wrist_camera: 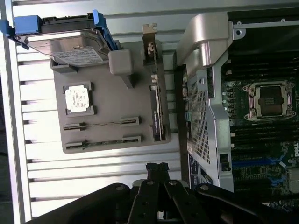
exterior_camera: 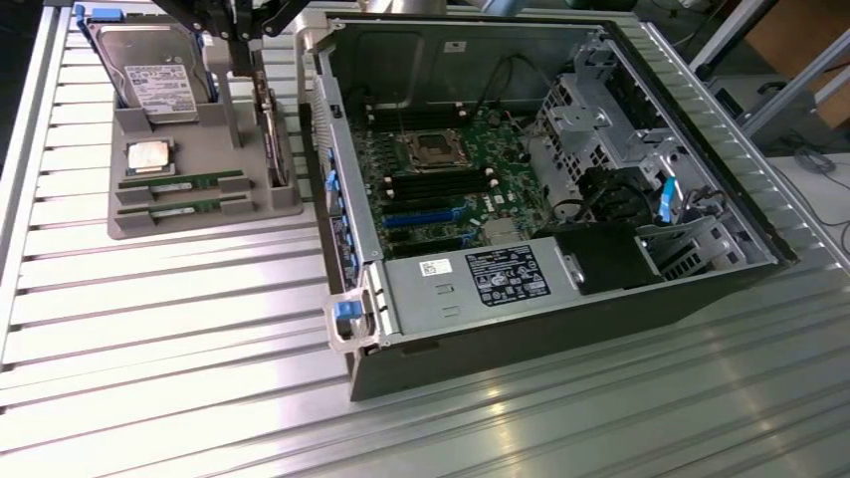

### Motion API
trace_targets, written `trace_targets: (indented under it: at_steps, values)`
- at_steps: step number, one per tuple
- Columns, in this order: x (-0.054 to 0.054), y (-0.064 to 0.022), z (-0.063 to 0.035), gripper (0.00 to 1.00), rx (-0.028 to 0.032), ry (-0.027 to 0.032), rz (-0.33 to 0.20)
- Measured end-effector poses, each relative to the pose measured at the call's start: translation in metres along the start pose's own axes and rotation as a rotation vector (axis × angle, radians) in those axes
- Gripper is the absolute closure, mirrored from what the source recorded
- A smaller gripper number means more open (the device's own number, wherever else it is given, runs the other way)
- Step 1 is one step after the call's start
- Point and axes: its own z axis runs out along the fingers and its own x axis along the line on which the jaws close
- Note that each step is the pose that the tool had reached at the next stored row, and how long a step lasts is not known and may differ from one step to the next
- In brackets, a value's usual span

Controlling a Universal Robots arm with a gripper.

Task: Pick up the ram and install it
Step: 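Reach for the ram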

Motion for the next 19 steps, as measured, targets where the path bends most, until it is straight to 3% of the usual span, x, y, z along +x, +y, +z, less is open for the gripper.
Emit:
trace_targets:
  at_steps: [15, 19]
  values:
    - [0.024, -0.0018, -0.0007, 0.89, 0.0000, 0.0001, 0.000]
    - [0.025, -0.0019, -0.0007, 0.89, 0.0000, 0.0000, 0.000]
